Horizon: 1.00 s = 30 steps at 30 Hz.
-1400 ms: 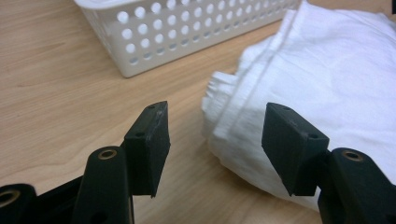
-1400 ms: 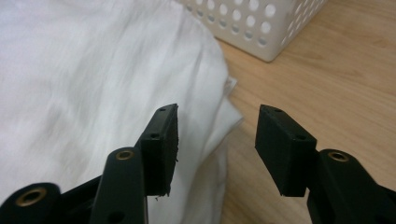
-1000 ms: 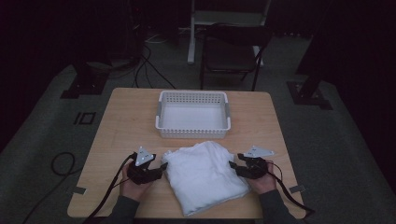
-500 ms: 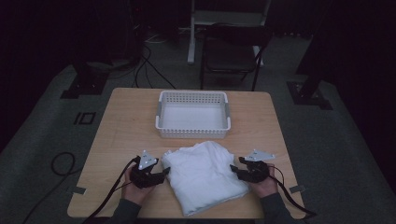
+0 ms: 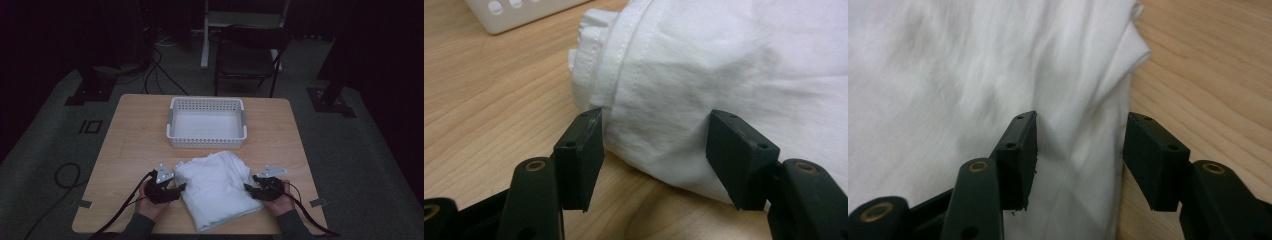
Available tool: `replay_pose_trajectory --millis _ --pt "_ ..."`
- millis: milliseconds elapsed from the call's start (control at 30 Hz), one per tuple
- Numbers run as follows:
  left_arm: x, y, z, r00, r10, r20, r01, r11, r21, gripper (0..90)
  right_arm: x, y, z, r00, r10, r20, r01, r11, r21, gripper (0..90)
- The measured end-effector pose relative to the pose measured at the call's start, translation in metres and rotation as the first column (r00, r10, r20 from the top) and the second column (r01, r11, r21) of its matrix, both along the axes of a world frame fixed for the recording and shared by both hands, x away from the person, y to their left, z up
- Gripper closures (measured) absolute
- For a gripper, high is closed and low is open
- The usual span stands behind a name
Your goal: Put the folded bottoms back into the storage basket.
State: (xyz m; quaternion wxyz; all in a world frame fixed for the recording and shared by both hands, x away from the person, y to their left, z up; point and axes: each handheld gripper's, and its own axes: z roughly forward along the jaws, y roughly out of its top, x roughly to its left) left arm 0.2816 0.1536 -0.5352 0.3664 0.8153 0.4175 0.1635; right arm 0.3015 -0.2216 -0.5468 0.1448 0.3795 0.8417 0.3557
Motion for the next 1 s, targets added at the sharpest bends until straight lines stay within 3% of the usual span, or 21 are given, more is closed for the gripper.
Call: replay_pose_trajectory --millis 167,567,1000 --pt "0.009 -0.001 -0.003 1.0 0.004 -0.002 -0.004 0.9999 0.013 39.7 0.002 0.003 -0.002 1.0 -0.003 -0.009 0.003 1.0 0.011 47.7" --pt "0.042 0.006 -0.003 0.9974 0.072 -0.002 -0.072 0.9969 0.033 40.6 0.009 0.018 -0.002 0.9997 -0.01 -0.021 0.01 1.0 0.016 47.7" --pt "0.073 0.016 0.0 0.9891 0.147 0.007 -0.147 0.9866 0.07 41.5 0.021 0.041 -0.002 0.9997 -0.003 -0.022 0.003 1.0 0.011 47.6"
